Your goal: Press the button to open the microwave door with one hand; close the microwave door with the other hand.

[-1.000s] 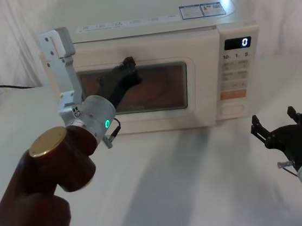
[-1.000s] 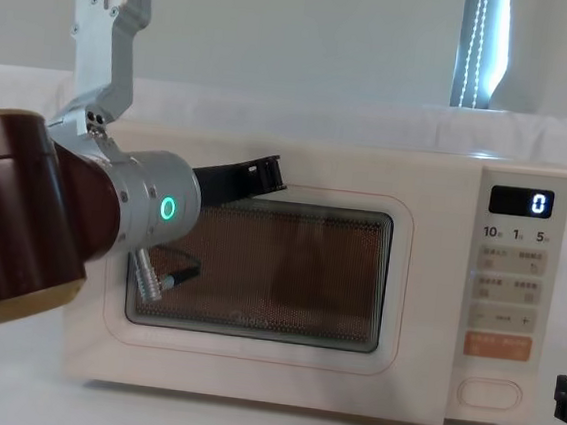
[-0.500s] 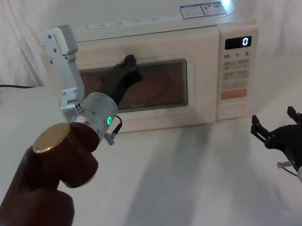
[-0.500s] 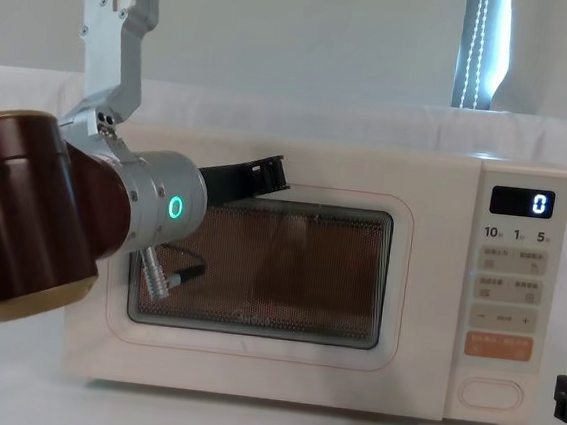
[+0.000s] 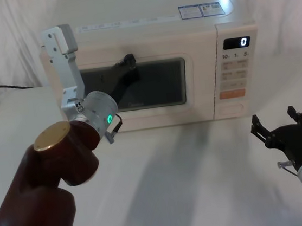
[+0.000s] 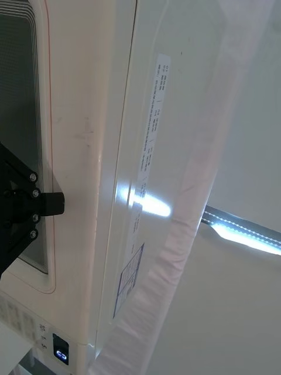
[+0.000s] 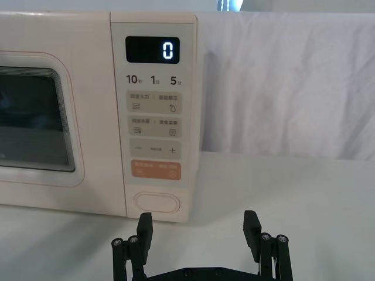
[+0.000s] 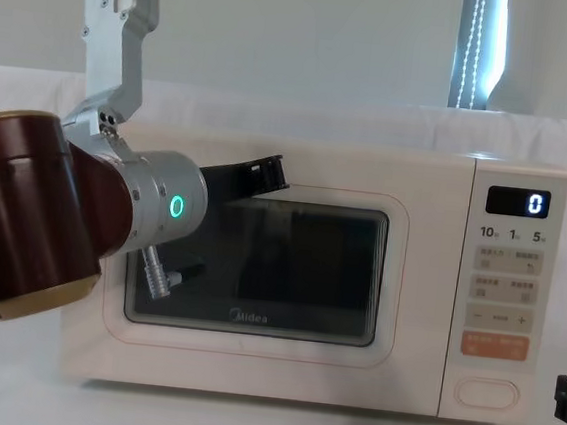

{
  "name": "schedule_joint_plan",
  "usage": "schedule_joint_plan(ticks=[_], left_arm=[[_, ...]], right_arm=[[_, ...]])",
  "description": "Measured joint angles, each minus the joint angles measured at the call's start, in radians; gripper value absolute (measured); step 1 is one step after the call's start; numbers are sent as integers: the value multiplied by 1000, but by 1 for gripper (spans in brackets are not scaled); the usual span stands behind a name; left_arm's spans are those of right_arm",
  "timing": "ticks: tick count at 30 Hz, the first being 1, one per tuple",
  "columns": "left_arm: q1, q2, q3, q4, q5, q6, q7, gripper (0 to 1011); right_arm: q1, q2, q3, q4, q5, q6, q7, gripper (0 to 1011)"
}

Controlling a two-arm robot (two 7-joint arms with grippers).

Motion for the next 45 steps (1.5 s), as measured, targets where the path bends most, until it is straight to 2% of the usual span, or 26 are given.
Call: schedule_joint_plan(ticks=[6, 14, 18, 21, 22, 26, 27, 31, 35, 38, 39, 41, 42, 45], left_arm=[[4, -1, -5, -5, 2, 5, -2, 0], [49, 23, -9, -78, 5, 29, -2, 0], [90, 49, -17, -136, 4, 33, -8, 0], [129, 82, -24, -188, 7, 31, -18, 0], [129, 82, -24, -188, 7, 31, -18, 0], [180, 126, -38, -246, 14, 21, -28, 6], [196, 140, -44, -261, 20, 16, -29, 48], [227, 163, -58, -291, 31, 7, -26, 106], [270, 193, -79, -328, 54, -13, -21, 256], [291, 204, -87, -341, 68, -26, -20, 312], [297, 208, -91, -346, 72, -29, -20, 368], [318, 216, -101, -356, 86, -41, -20, 412], [330, 220, -109, -363, 95, -47, -20, 473], [353, 226, -126, -372, 105, -55, -21, 556]], right_arm=[[0, 0, 0, 0, 0, 0, 0, 1002], [0, 0, 0, 0, 0, 0, 0, 1002], [0, 0, 0, 0, 0, 0, 0, 1002], [0, 0, 0, 0, 0, 0, 0, 1002], [0, 0, 0, 0, 0, 0, 0, 1002], [0, 0, 0, 0, 0, 0, 0, 1002], [0, 0, 0, 0, 0, 0, 0, 1002], [0, 0, 0, 0, 0, 0, 0, 1002], [0, 0, 0, 0, 0, 0, 0, 1002], [0, 0, 0, 0, 0, 0, 0, 1002], [0, 0, 0, 0, 0, 0, 0, 1002], [0, 0, 0, 0, 0, 0, 0, 1002], [0, 0, 0, 0, 0, 0, 0, 1002], [0, 0, 0, 0, 0, 0, 0, 1002]])
